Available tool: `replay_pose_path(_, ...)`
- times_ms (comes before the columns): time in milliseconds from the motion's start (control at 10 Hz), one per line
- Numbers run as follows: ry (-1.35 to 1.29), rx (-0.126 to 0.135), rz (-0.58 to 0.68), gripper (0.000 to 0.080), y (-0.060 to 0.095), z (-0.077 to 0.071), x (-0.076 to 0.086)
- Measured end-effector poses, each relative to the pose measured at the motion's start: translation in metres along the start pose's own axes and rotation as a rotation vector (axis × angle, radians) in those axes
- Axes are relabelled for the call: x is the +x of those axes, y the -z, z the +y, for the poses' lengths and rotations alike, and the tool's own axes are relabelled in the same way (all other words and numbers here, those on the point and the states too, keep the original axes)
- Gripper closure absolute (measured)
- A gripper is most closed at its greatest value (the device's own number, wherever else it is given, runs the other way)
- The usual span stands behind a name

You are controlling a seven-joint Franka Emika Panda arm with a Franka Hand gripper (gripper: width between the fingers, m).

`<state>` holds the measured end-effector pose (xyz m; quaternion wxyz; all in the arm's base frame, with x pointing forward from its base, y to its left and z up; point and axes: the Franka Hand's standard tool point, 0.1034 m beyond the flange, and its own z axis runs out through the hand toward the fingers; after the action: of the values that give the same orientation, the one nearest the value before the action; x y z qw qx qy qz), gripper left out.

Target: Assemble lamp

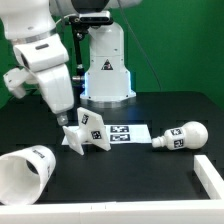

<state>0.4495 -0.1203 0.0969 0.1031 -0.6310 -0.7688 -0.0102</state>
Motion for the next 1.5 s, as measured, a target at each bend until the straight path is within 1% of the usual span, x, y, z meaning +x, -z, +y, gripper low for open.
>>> replay_pose_path(100,-0.173,-0.005,-0.025,0.0101,0.007,0.005,0.002)
replay_pose_path(200,-0.288,-0.008,-0.044,0.0101,0.009,0.010,0.005)
replay_pose_path(300,-0.459,-0.019,-0.056,0.0101,0.008,0.014,0.011)
replay_pose_path(400,-0.519,-0.035,-0.058,0.0101,0.003,0.014,0.014)
replay_pose_path(500,-0.513,-0.040,-0.055,0.0101,-0.003,0.010,0.014)
replay_pose_path(600,-0.615,-0.043,-0.052,0.0101,-0.002,0.011,0.015)
replay_pose_path(900,-0.814,-0.049,-0.048,0.0101,-0.002,0.011,0.015)
replay_pose_path(1000,-0.898,-0.057,-0.044,0.0101,0.000,0.011,0.014)
replay_pose_path(1100,-1.073,-0.080,-0.040,0.0101,0.009,0.008,0.008)
replay_pose_path(1200,-1.195,-0.088,-0.038,0.0101,0.013,0.006,0.003)
replay_pose_path(1300,-1.387,-0.065,-0.036,0.0101,0.011,0.002,0.005)
replay_pose_path(1400,-1.536,-0.017,-0.043,0.0101,0.006,-0.003,0.008)
replay_pose_path(1500,-1.636,0.025,-0.045,0.0101,0.003,-0.003,0.009)
